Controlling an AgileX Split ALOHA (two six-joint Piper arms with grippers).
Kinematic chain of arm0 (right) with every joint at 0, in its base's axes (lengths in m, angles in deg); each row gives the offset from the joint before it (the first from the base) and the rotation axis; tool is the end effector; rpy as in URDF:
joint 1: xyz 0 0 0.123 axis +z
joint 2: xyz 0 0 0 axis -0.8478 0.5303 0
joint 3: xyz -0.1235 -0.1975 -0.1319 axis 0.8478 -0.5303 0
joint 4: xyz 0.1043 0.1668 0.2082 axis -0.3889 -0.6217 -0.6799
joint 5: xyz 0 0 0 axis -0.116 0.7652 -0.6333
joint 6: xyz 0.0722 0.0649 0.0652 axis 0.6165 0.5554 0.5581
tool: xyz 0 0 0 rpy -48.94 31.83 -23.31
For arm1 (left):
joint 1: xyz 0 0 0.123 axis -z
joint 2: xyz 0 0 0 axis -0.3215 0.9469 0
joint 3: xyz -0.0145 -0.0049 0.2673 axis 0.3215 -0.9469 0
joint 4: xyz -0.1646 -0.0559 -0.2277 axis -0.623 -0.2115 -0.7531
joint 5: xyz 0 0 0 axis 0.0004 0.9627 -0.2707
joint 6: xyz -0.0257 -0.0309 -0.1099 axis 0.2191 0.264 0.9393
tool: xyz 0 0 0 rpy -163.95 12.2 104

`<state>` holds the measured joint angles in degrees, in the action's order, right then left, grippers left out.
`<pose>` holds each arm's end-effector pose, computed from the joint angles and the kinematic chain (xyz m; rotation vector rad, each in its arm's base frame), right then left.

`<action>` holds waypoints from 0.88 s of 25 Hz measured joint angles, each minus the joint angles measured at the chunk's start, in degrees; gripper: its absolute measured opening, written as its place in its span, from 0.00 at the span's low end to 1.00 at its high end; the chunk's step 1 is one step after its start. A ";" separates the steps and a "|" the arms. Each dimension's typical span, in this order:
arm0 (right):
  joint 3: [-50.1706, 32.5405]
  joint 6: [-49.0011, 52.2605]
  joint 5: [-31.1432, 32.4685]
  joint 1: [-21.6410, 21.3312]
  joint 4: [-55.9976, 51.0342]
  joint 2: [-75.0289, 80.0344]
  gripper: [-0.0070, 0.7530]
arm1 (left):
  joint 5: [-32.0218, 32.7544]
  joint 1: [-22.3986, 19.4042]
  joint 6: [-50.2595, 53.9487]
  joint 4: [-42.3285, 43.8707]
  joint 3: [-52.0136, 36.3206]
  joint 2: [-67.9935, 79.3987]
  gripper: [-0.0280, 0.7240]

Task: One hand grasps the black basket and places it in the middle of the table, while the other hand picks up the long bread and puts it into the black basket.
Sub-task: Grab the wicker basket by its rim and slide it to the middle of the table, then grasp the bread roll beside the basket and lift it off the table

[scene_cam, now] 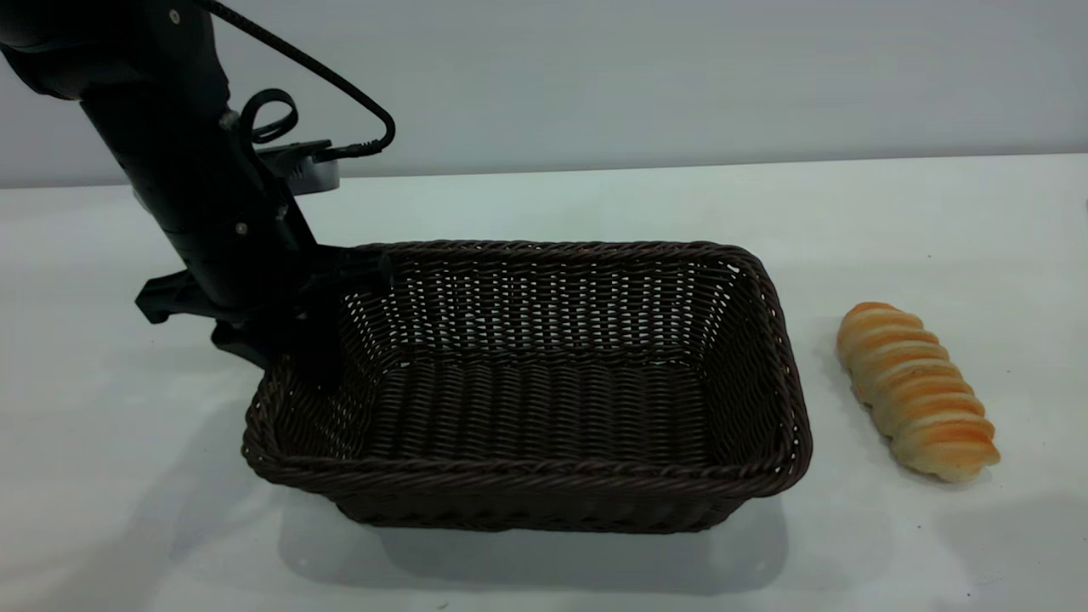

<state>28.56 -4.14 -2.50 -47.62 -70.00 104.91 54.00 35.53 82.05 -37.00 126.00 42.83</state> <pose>0.2570 0.0517 0.1557 -0.1283 2.3788 0.1756 0.3842 -0.1285 0.0171 0.0048 2.9196 -0.2539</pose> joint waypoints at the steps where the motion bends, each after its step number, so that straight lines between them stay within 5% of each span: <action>1: 0.05 0.00 -1.80 0.00 -0.27 1.24 0.62 | 0.56 0.00 0.00 0.00 0.00 0.00 0.44; 4: 0.11 0.00 -6.27 0.00 -1.05 5.37 0.69 | 2.53 0.00 0.00 0.11 0.00 -0.07 0.71; 8: 0.11 0.00 -11.51 0.00 -1.50 11.23 0.75 | 4.18 0.00 -0.57 0.55 0.00 -2.13 0.91; 22: 4.23 2.55 -23.84 0.00 -1.98 32.63 0.76 | 4.61 0.00 -3.52 3.39 0.00 -21.72 0.78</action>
<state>32.79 -1.59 -26.34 -47.62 -71.98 137.54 58.61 35.53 78.53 -33.61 126.00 21.10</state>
